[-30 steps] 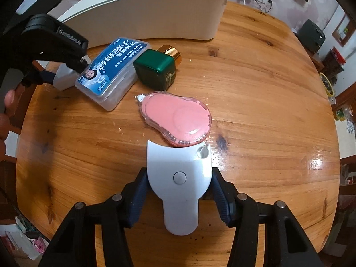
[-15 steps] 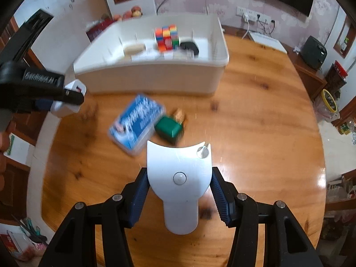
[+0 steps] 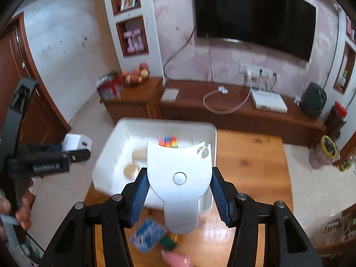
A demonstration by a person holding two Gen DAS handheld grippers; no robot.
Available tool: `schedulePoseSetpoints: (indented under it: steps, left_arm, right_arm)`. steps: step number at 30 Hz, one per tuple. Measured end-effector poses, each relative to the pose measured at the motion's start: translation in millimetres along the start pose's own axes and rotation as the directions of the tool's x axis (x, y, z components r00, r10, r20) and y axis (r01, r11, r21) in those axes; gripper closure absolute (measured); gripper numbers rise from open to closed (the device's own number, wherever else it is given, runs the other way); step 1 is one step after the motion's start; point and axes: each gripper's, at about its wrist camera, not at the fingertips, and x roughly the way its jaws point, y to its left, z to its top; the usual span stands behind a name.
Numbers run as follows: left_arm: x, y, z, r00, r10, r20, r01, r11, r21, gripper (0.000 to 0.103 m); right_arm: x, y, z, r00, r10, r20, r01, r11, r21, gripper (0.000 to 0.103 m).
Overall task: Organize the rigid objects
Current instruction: 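Carry the white charger and white holder into the bin and release both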
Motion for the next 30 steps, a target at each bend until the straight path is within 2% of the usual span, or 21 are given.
schedulePoseSetpoints:
  steps: [4, 7, 10, 16, 23, 30]
  left_arm:
    - [31.7, 3.7, 19.7, 0.999, 0.005, -0.034, -0.006, 1.0, -0.006, 0.044]
    - [58.7, 1.7, 22.7, 0.997, 0.024, -0.073, -0.023, 1.0, 0.007, 0.044]
    - [97.2, 0.6, 16.8, 0.99, 0.032, -0.138, -0.031, 0.999, 0.011, 0.044]
    - [154.6, 1.0, -2.5, 0.969, 0.038, -0.245, -0.036, 0.999, 0.013, 0.044]
    - [182.9, 5.2, -14.0, 0.957, 0.037, -0.289, -0.035, 0.999, 0.011, 0.044]
    - [191.2, 6.0, -12.4, 0.949, 0.029, -0.312, -0.027, 1.0, 0.008, 0.044]
  right_arm:
    - [26.4, 4.9, 21.5, 1.0, -0.008, -0.007, 0.008, 1.0, -0.004, 0.048]
    - [62.6, 9.0, 25.4, 0.998, -0.008, -0.062, 0.008, 1.0, -0.002, 0.048]
    - [105.3, 9.9, 17.9, 0.99, -0.006, -0.144, 0.005, 1.0, -0.003, 0.048]
    - [160.1, 15.6, -6.5, 0.965, -0.013, -0.261, 0.003, 0.999, -0.039, 0.048]
    - [199.5, 18.0, -30.1, 0.934, -0.015, -0.357, -0.008, 0.998, -0.064, 0.048]
    - [215.3, 15.0, -32.7, 0.921, -0.036, -0.387, 0.005, 0.997, -0.079, 0.048]
